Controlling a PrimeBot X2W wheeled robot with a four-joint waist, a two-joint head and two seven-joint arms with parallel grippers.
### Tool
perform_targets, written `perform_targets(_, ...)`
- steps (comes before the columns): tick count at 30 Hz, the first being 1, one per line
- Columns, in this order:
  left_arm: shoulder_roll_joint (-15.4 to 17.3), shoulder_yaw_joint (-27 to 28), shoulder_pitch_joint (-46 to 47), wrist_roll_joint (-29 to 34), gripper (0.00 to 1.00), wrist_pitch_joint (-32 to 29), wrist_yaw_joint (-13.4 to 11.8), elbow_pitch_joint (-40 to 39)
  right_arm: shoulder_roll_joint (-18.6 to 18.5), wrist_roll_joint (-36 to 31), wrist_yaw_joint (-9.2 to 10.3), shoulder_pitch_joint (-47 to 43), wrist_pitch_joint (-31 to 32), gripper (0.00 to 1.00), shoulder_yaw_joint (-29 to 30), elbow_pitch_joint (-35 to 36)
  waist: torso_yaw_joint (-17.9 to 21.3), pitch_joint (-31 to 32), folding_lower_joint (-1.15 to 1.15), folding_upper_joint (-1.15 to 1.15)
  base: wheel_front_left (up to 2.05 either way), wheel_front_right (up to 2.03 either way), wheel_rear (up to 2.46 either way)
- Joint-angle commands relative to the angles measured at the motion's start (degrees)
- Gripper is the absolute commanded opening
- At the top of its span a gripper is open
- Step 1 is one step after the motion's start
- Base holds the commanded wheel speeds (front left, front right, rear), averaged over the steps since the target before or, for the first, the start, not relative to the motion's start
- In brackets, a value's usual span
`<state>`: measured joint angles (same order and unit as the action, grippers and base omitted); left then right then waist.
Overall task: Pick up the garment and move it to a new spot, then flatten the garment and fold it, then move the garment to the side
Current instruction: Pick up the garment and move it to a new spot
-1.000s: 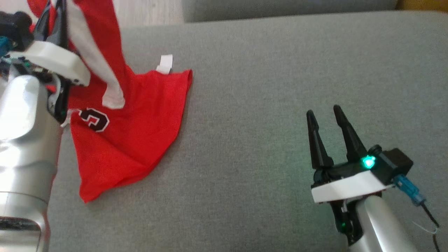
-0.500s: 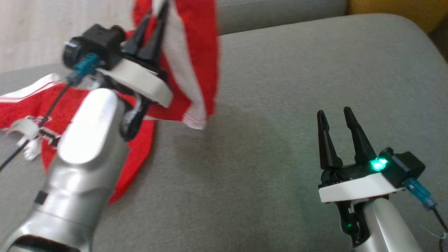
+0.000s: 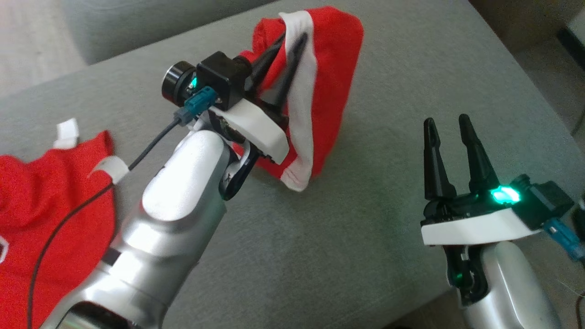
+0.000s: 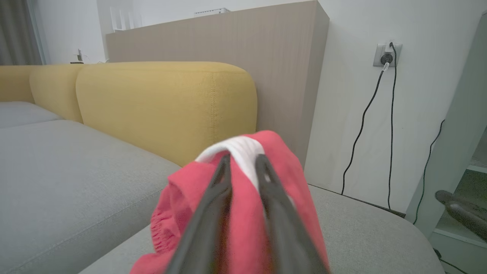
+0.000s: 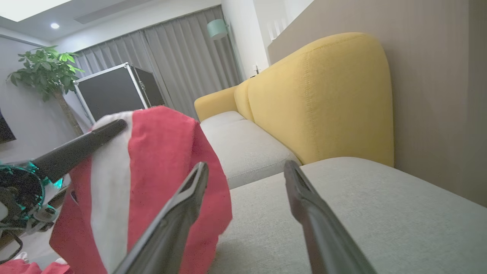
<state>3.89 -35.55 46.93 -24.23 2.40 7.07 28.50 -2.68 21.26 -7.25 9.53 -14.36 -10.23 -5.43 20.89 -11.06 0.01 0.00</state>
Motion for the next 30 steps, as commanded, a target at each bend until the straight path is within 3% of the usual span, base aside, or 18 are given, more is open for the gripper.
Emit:
perform_targets(1,0.4,1.2,3.9,-0.1,1.0,1.7,-0.1,-0.4,-0.2,0.5,-0.24,2.5,-0.6,1.0,-1.2,2.3,2.6,-1.9,-0.01,0.0,0.0,0.0,0.0)
perform_targets(7,0.2,0.5,5.0,1.0,1.0,7.8,-0.5,5.1,-0.2,-0.1,-0.24,1.9,-0.6,1.0,-0.1,2.5,0.9,-1.4,-0.01,0.0,0.0,0.0,0.0)
perform_targets(17,4.2,5.3,-0.6,0.3,1.0,12.4,-2.3,6.8,-0.2,-4.2,-0.24,0.3,-0.6,1.0,2.8,2.0,-9.5,2.7,-0.01,0.0,0.0,0.0,0.0)
perform_targets(25,5.8,11.5,-16.3,1.5,1.0,12.6,-4.8,-2.8,-0.2,-7.9,-0.24,-2.7,-0.6,1.0,5.1,0.8,-18.7,7.5,-0.01,0.0,0.0,0.0,0.0)
perform_targets(30,5.1,15.0,-26.4,3.2,1.0,12.6,-5.9,-8.4,-0.2,-9.2,-0.24,-4.6,-0.6,1.0,5.2,-0.1,-21.5,9.4,-0.01,0.0,0.0,0.0,0.0)
